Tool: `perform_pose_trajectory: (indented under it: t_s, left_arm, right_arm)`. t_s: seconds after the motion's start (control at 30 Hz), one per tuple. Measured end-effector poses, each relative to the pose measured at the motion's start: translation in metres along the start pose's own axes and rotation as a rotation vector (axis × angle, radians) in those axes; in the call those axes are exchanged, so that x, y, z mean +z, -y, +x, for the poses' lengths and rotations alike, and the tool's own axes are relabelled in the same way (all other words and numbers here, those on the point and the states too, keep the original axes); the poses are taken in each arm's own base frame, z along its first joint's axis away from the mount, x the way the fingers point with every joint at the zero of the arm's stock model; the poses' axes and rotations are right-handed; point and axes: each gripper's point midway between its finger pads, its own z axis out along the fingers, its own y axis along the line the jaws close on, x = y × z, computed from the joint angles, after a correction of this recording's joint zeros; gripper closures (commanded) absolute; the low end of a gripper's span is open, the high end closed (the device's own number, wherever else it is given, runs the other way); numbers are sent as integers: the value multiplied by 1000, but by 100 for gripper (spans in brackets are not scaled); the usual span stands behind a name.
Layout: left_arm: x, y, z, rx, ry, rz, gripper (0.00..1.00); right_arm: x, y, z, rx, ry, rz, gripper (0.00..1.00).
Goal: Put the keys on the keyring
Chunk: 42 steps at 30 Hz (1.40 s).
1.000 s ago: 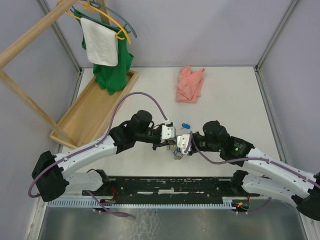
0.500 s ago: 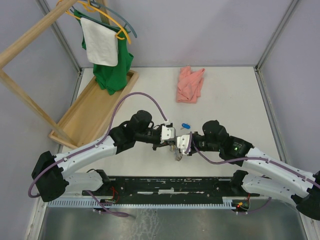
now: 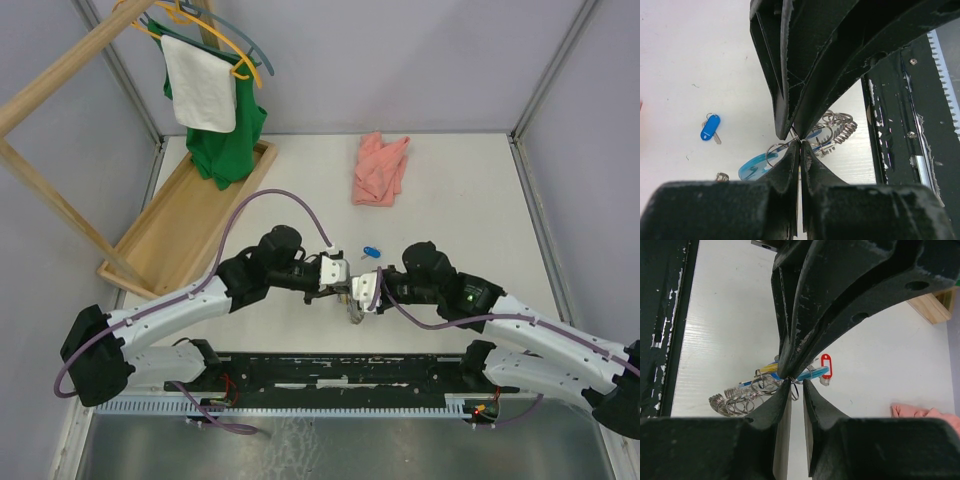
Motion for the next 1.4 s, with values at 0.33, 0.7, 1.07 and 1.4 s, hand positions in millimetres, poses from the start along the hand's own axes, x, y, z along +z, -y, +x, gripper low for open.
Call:
perform_pose_trajectory:
  t_s: [0.33, 0.7, 1.07, 1.4]
  left_arm:
    - [2, 5, -1, 24, 19, 16, 97]
    - [2, 7, -1, 54, 22, 34, 97]
    - [4, 9, -1, 43, 3, 63, 97]
    - [6, 9, -1, 23, -22, 83, 97]
  right_arm:
    - [-10, -4, 5, 50, 43, 54, 75]
    - [-5, -11, 4, 55, 58, 9, 75]
    - [2, -16, 8, 58, 47, -33, 78]
    - [1, -18, 8, 60, 40, -50, 98]
